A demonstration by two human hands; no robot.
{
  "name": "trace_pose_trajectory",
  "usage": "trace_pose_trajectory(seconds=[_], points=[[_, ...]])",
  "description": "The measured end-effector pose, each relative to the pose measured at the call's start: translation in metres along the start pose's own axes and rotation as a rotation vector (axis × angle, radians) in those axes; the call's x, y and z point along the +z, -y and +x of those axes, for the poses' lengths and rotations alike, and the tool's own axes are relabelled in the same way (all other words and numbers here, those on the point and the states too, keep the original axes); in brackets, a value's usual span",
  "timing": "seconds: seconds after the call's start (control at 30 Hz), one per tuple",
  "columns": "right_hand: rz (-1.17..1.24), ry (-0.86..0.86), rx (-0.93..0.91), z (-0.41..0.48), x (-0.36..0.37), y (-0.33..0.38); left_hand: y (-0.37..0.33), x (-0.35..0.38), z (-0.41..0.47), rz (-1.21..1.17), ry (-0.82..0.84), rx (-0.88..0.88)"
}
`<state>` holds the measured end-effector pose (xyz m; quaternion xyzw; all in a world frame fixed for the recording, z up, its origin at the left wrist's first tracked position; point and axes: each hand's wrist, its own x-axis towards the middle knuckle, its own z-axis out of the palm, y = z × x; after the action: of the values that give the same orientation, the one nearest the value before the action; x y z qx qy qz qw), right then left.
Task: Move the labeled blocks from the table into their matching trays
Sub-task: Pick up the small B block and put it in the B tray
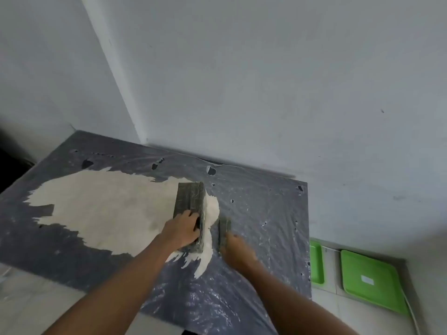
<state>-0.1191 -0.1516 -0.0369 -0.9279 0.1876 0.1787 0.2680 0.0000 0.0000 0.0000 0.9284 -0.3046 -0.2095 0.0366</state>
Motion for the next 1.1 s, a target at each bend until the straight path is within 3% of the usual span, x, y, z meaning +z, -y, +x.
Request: trace_pose_trajectory(seconds=[0.13,0.4,0.6,0.83,1.0,1.1], points=[[-0.034,-0.048,0.066,0.02,0.029,0.012,0.021,0.013,0.01,0.023,-0.158,0.055],[-0.149,-0.18,0.16,0.046,0.062,0.011,0.033,0.013,0.03,0.041,-0.238,0.161],[0.045,-0.172,0.035,0.036,0.021,-0.025,0.014,-0.003,0.041,0.029,-0.239,0.254],[0.682,-0.094,0.02,-0.006,-0.084,-0.055,-0.058,-0.031,0.051,-0.263,0.032,0.514],[0.844,-0.094,-0.003,-0.039,-0.134,-0.074,-0.105,-0.05,0.049,-0.419,0.097,0.64],[0.821,-0.2,-0.016,-0.049,-0.145,-0.088,-0.121,-0.059,0.047,-0.463,0.111,0.65]])
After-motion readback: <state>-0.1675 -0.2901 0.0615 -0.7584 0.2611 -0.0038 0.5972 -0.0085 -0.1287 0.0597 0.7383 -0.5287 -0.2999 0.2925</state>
